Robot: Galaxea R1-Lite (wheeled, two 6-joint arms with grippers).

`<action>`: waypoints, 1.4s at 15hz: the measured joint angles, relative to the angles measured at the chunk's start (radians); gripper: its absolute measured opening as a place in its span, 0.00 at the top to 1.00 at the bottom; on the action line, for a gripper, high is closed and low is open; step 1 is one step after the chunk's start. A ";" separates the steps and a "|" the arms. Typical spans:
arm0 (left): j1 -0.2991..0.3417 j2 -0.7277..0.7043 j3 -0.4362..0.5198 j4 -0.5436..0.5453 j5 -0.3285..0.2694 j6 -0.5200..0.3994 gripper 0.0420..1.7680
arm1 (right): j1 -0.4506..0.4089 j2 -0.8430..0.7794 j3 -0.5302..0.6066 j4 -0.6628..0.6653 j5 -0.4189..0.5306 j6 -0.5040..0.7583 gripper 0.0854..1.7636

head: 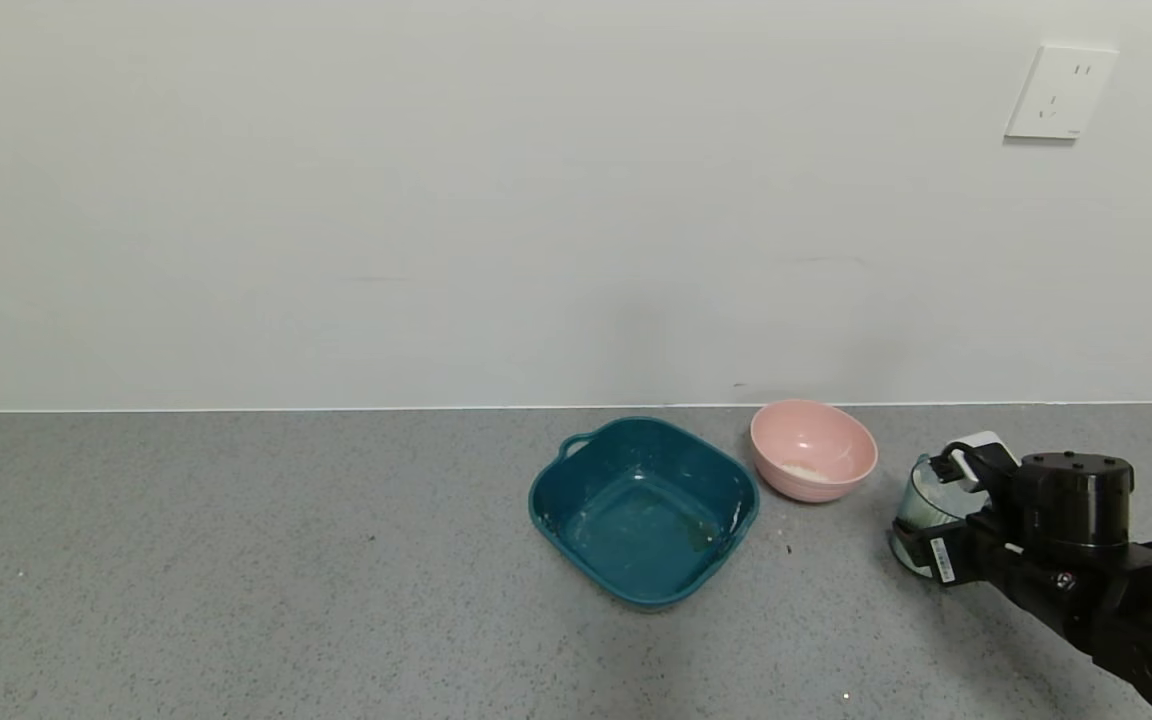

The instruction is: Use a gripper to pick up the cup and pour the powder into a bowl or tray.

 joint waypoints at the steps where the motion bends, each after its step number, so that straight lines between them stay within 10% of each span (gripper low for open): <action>1: 0.000 0.000 0.000 0.000 0.000 0.000 0.03 | 0.000 -0.002 0.001 0.002 0.000 0.001 0.06; 21: 0.000 0.000 0.000 0.000 0.000 0.000 0.03 | 0.021 -0.314 0.170 0.017 -0.006 0.001 0.04</action>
